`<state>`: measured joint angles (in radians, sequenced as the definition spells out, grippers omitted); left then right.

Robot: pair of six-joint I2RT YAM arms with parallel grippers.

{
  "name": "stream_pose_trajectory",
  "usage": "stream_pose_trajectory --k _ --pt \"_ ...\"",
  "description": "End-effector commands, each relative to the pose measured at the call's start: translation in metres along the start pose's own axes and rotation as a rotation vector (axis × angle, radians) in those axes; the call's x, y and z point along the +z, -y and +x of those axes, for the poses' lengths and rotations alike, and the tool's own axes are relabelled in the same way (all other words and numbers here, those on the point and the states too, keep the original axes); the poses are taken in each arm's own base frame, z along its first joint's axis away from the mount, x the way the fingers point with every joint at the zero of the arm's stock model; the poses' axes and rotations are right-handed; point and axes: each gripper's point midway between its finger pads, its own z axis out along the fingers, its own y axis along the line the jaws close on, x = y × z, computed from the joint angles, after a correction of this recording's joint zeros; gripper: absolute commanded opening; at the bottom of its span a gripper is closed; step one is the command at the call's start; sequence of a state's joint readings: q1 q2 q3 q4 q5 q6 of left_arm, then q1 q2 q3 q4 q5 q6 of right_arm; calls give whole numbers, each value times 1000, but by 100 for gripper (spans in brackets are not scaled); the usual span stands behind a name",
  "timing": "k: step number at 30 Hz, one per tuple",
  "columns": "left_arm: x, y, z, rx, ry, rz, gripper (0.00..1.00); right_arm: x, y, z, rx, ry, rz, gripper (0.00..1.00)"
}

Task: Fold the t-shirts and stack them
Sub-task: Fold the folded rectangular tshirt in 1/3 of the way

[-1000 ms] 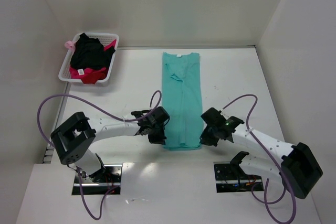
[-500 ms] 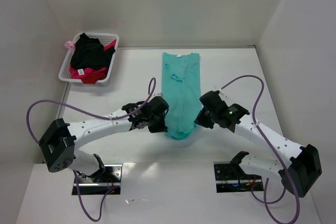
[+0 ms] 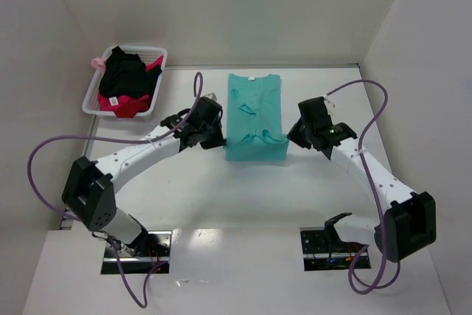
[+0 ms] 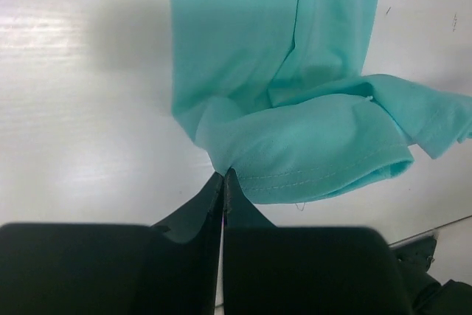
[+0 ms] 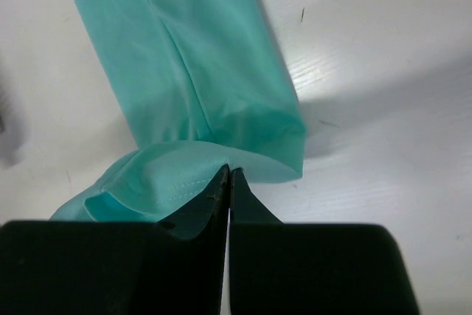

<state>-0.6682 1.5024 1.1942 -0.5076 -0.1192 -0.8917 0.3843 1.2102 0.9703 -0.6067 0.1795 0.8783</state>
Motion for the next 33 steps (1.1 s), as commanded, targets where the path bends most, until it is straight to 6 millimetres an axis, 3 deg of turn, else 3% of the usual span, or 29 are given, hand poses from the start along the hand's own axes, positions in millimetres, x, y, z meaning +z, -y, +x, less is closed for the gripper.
stream_pose_trajectory --k 1,5,6,8,13,18,25,27,32,33 --pt "22 9 -10 75 -20 25 0 9 -20 -35 -30 99 -53 0" --pt "45 17 -21 88 -34 36 0 28 -30 -35 -55 82 -64 0" --pt "53 18 -16 101 -65 41 0 32 -31 -40 -46 95 -70 0" --pt "59 18 -31 92 -49 50 0 40 -39 -42 -45 91 -86 0" --pt "76 9 -48 92 -59 53 0 61 -51 -59 -48 116 -91 0" --pt "93 -1 -68 104 -70 66 0 94 -49 -69 -47 110 -62 0" --pt "122 13 -80 177 -107 118 0 133 -55 -78 -69 95 -43 0" --pt "134 9 -77 174 -128 104 0 139 -58 -81 -68 103 -52 0" --pt "144 4 -99 161 -97 101 1 162 -62 -81 -70 92 -40 0" --pt "148 -7 -100 148 -103 73 1 166 -59 -84 -64 94 -33 0"
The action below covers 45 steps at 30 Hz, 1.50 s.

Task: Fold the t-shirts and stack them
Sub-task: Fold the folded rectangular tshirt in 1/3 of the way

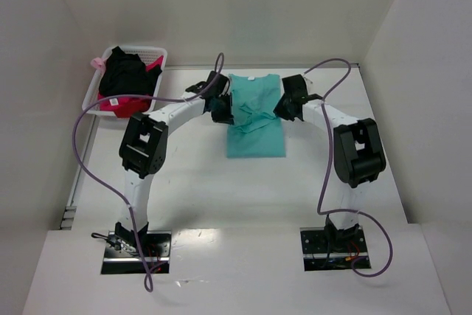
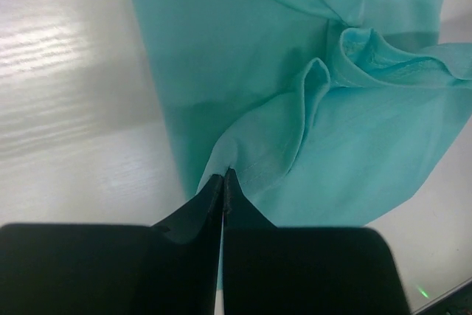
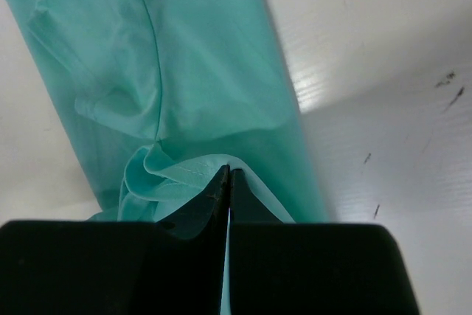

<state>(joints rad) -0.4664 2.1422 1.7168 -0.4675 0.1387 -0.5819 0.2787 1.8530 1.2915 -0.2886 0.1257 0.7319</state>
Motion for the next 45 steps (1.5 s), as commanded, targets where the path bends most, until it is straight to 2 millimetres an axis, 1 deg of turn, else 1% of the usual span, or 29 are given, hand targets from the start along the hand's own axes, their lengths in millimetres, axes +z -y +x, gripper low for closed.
stream_pose_trajectory --k 1,3,4,5,7,10,11,12,14,18,21,22,23,26,27,28,29,30,31,33,35,36,37,38,40,41,43,44,45 --pt "-6 -3 -29 7 51 14 1 6 -24 -41 7 103 -60 0" --pt "-2 -13 -39 -2 63 5 2 12 -23 -40 -3 96 -53 0" --pt "-4 -11 -44 0 74 10 2 11 -26 -43 -2 103 -60 0" --pt "3 -16 -44 1 63 11 2 12 -21 -48 6 113 -47 0" --pt "1 -12 -53 14 83 20 3 16 -14 -47 31 104 -29 0" --pt "7 -8 -55 28 76 42 5 13 -1 -49 45 105 -10 0" --pt "9 -10 -53 26 65 36 9 15 0 -48 46 107 -12 0" --pt "8 -9 -56 40 74 40 11 11 0 -57 56 128 -21 0" --pt "14 -11 -54 47 66 36 12 12 5 -51 55 121 -14 0" --pt "18 -9 -55 70 58 55 17 15 -2 -53 56 121 -41 0" --pt "20 -8 -53 79 47 62 27 24 -2 -47 53 95 -44 3" --pt "19 -8 -57 81 60 55 30 27 -4 -49 45 101 -49 3" --pt "18 -15 -61 73 69 39 39 27 -6 -51 46 110 -57 4" --pt "17 -18 -68 69 90 41 47 26 -14 -58 37 129 -86 10" --pt "17 -18 -68 69 90 40 52 24 -19 -65 40 148 -102 12" --pt "12 -20 -80 64 116 43 55 23 -22 -70 22 162 -113 21" --pt "10 -17 -83 57 124 47 58 27 -22 -69 21 164 -114 28" --pt "8 -20 -88 52 136 47 60 23 -29 -78 10 183 -128 36" --pt "5 -23 -94 47 148 45 65 26 -27 -82 5 183 -130 49" --pt "-1 -23 -104 45 172 49 72 21 -36 -93 -5 207 -148 61" --pt "-1 -24 -104 59 173 48 79 18 -41 -100 -23 228 -162 75" --pt "-9 -19 -111 64 193 57 84 16 -43 -103 -31 235 -167 77" --pt "-9 -18 -110 88 190 63 86 14 -44 -109 -37 242 -178 79" --pt "-20 -15 -113 101 204 68 89 8 -45 -112 -47 247 -180 84" --pt "-29 -10 -109 141 206 98 92 0 -46 -113 -83 253 -191 84" --pt "-35 -8 -102 144 205 113 92 -12 -51 -115 -94 260 -217 84" --pt "-41 -1 -87 165 177 175 92 -18 -48 -104 -120 246 -240 75" --pt "-53 6 -88 189 202 204 92 -24 -51 -104 -123 251 -270 68" --pt "-47 6 -68 191 163 214 90 -32 -52 -92 -149 223 -311 49"
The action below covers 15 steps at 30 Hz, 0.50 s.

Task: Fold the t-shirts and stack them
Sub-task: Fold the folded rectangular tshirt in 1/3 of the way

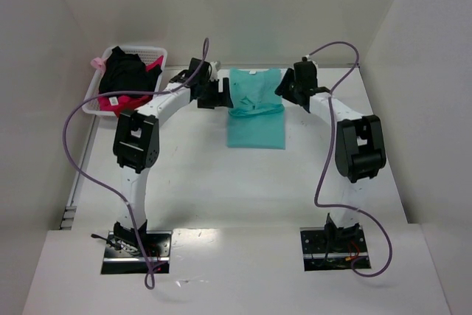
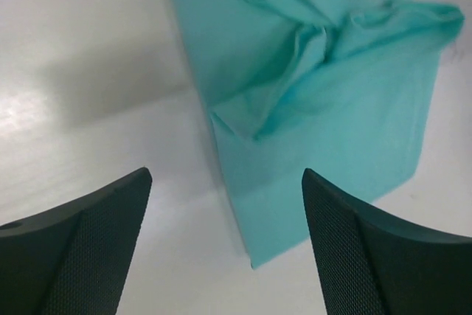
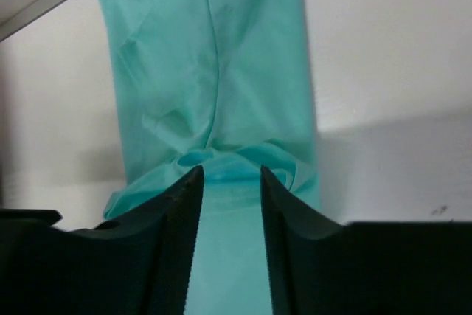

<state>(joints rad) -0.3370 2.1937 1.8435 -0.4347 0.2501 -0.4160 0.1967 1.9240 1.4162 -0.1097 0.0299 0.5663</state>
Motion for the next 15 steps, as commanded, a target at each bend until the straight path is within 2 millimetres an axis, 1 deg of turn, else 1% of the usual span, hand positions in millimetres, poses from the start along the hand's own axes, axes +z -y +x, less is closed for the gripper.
stream_pose_trajectory --k 1,2,3,4,5,6,7,8,9,10,11,12,14,15 --pt "-35 39 -3 97 59 147 90 -40 -28 -19 -64 56 -161 39" --pt "-42 56 -4 126 87 184 89 -42 -31 -15 -66 52 -185 32" --pt "-43 59 0 147 91 191 89 -43 -29 0 -81 11 -215 26" --pt "-40 63 15 172 70 218 87 -43 -28 7 -103 -4 -230 15" --pt "-45 75 13 216 101 257 87 -45 -35 12 -120 -20 -257 12" --pt "-41 87 22 258 92 276 86 -46 -36 19 -133 -44 -279 10" --pt "-41 97 25 272 92 300 86 -42 -37 32 -143 -90 -312 9" --pt "-35 97 32 283 79 302 86 -40 -40 39 -162 -111 -320 9" --pt "-31 105 35 275 66 320 84 -38 -43 46 -167 -133 -320 7" --pt "-27 104 39 261 45 327 83 -33 -40 51 -175 -148 -310 7" --pt "-15 101 47 241 13 332 83 -31 -39 55 -174 -164 -315 7" --pt "-10 99 51 223 -2 328 82 -28 -37 58 -173 -172 -311 7" --pt "0 96 54 197 -10 326 80 -21 -35 66 -170 -197 -314 7" --pt "0 98 52 190 -1 330 80 -23 -39 63 -180 -192 -331 7"
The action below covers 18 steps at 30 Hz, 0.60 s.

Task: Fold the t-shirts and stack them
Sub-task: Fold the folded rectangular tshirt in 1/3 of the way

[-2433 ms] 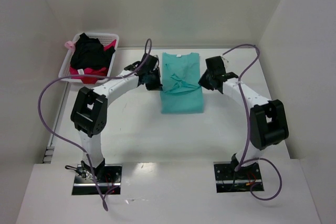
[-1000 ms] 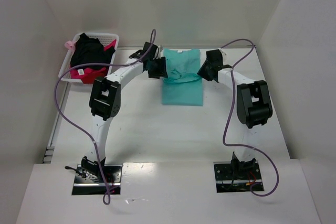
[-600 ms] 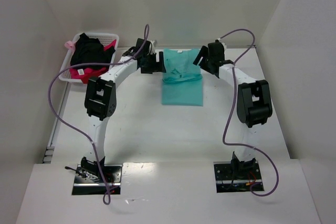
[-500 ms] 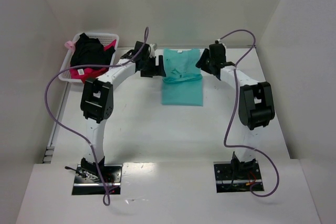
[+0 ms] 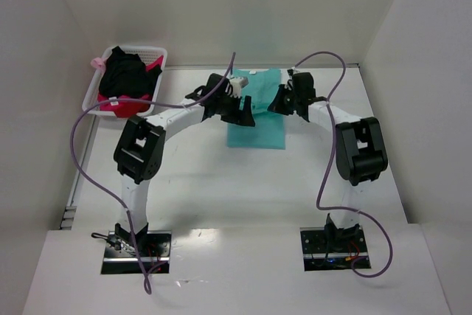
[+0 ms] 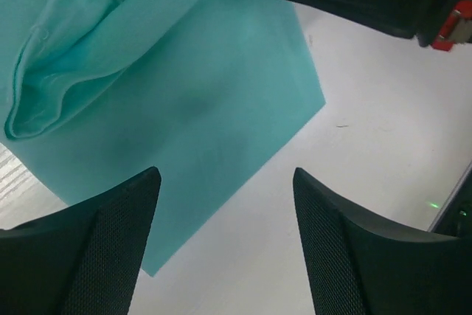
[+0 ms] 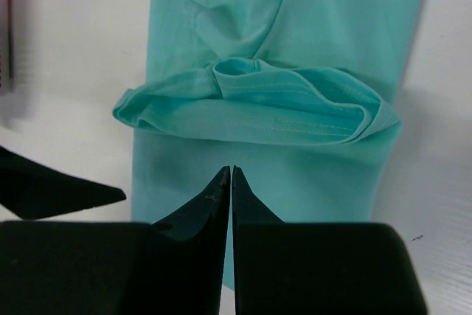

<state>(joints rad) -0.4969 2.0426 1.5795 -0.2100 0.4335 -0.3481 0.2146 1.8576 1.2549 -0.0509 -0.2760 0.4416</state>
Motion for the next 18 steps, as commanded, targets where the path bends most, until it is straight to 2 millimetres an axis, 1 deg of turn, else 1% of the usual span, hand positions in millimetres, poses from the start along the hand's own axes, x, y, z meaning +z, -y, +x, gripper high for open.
stream_pose_trajectory --k 1,2,3,4,6,7,8,9,10,11,12,13,14,15,16,17,18 --pt "14 -16 -5 -26 25 11 80 10 -9 1 -51 -18 -60 7" --pt "15 -15 -12 -20 37 14 80 13 -8 5 -48 -32 -65 7" --pt "20 -18 -10 -23 30 12 80 13 -8 5 -48 -32 -65 7" --pt "20 -19 -8 -28 25 1 80 13 -8 5 -48 -32 -65 7" --pt "28 -26 -7 -23 20 -10 80 16 -7 6 -48 -30 -66 7" --pt "30 -26 -11 -19 26 -8 80 16 -8 4 -51 -23 -70 7" --pt "36 -32 -9 -24 20 -22 80 20 -5 9 -47 -34 -64 7" --pt "39 -33 -10 -24 22 -22 80 23 -5 10 -45 -42 -70 7" --pt "41 -33 -15 -28 31 -19 80 23 -4 10 -55 -42 -70 7" --pt "44 -43 -11 -43 21 -30 80 27 -3 10 -54 -45 -69 7" --pt "43 -40 -17 -47 34 -27 80 27 -5 5 -57 -36 -73 7" --pt "46 -43 -15 -47 34 -27 80 30 -2 9 -53 -46 -68 7" --pt "44 -46 -26 -39 65 -26 80 33 0 12 -50 -54 -64 8" --pt "47 -48 -23 -52 58 -28 80 33 -3 6 -57 -36 -73 8" --pt "49 -48 -27 -45 71 -24 80 40 3 14 -49 -58 -63 8" --pt "47 -52 -28 -51 73 -21 80 42 3 13 -49 -56 -63 8" --pt "51 -53 -30 -50 76 -20 80 46 3 10 -51 -53 -65 8"
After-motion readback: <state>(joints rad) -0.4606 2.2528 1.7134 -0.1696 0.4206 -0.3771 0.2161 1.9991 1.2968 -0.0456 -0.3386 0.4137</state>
